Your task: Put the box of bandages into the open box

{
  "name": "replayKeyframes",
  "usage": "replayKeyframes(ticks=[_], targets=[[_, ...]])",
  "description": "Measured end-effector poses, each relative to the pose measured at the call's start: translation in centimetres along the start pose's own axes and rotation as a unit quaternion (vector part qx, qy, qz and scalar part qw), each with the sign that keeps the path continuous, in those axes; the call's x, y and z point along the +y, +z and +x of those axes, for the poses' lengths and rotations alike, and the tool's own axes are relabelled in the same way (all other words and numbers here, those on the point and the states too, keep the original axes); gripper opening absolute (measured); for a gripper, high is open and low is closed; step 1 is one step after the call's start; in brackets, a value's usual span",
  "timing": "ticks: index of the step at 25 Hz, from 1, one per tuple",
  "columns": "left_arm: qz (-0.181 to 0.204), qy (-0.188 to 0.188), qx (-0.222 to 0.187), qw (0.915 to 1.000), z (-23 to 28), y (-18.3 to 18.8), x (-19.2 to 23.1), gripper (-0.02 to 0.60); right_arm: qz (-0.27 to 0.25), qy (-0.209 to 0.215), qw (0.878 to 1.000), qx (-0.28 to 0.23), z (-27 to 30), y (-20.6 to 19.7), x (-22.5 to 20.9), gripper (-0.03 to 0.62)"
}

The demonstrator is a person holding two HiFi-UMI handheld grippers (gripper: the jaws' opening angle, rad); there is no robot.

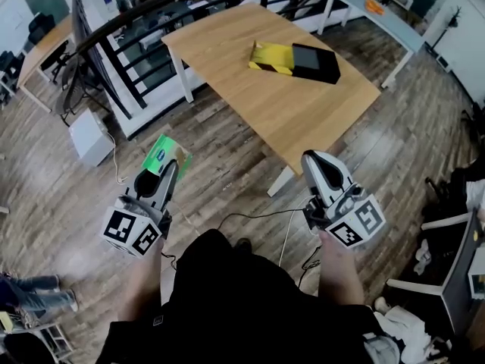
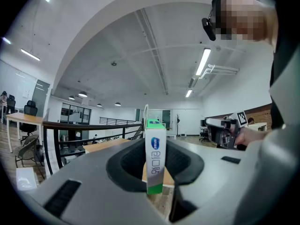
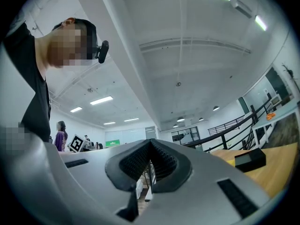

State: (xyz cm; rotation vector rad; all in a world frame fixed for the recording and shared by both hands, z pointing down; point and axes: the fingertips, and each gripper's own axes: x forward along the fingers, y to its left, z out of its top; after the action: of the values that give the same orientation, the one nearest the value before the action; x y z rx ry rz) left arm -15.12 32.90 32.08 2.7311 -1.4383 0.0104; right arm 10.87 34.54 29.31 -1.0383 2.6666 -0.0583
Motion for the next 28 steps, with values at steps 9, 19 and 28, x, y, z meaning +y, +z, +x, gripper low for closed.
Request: replayKeyframes(ticks=[9,19,28], targets=[[0.021,-0.005,0.002,0.9998,0.5,0.5,-1.5,0.096,0.016,-0.007,1.0,-0.012,-1.4,0.6,-0.4,0.037],[0.02,0.001,0.004,0.9998,1.7,-0.5,0.9,0.097,0.038,0.007,0.999,-0.001,1.2,-0.6,-1.4,0.038],[-0.006,0.0,0.002,1.0,5.1,-1.7,7.3,0.097,0.042,0.014,0.999,0.02,7.7,-2.6,-3.3,0.038]])
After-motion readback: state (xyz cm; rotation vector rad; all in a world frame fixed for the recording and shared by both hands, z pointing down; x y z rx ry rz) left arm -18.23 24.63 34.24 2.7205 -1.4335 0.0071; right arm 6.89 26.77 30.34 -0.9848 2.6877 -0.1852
